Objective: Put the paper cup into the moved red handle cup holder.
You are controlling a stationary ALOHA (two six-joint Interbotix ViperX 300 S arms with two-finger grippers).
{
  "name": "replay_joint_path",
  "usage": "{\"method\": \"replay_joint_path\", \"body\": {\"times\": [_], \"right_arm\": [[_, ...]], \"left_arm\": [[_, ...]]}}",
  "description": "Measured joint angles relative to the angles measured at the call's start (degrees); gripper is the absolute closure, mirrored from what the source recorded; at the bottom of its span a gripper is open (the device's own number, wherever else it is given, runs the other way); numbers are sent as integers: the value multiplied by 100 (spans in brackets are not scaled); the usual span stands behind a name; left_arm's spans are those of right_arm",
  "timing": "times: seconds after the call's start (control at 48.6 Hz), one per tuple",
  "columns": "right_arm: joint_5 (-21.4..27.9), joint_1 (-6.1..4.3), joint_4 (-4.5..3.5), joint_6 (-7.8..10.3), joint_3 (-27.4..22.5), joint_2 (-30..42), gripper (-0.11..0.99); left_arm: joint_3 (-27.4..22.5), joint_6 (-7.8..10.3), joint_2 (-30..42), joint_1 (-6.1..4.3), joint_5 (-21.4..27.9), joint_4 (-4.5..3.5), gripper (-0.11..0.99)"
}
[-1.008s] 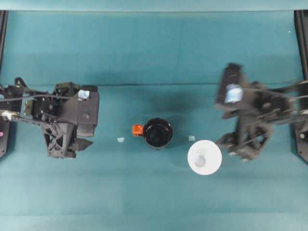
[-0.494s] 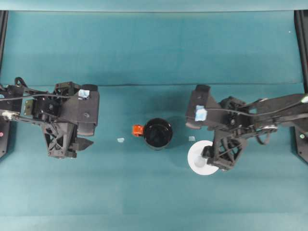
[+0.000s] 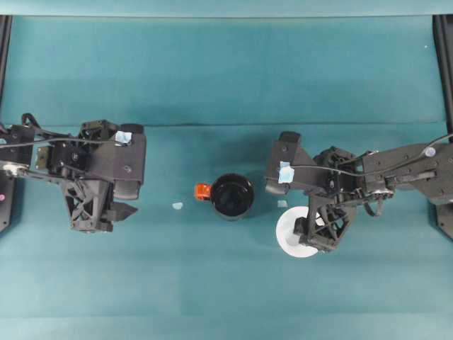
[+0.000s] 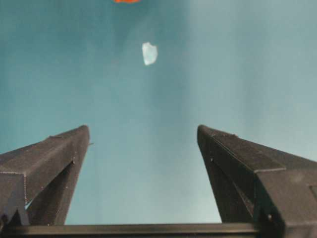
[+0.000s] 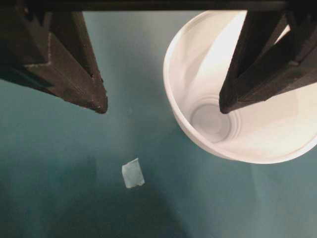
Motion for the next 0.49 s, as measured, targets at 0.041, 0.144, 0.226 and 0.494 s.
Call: {"method": "replay_joint_path", "body": {"times": [0.041, 0.144, 0.226, 0.494], "right_arm": [[0, -9, 0, 9, -9, -9, -3], [0, -9, 0, 0, 0, 0, -1], [0, -9, 0, 0, -9, 0, 6], [18, -44, 9, 9, -9, 0, 63]], "left_arm": [[0, 0, 9, 0, 0, 0, -6], [0, 0, 9, 0, -9, 9, -6], [0, 0, 9, 0, -18, 9, -6], [0, 0, 9, 0, -132, 9, -6]]}}
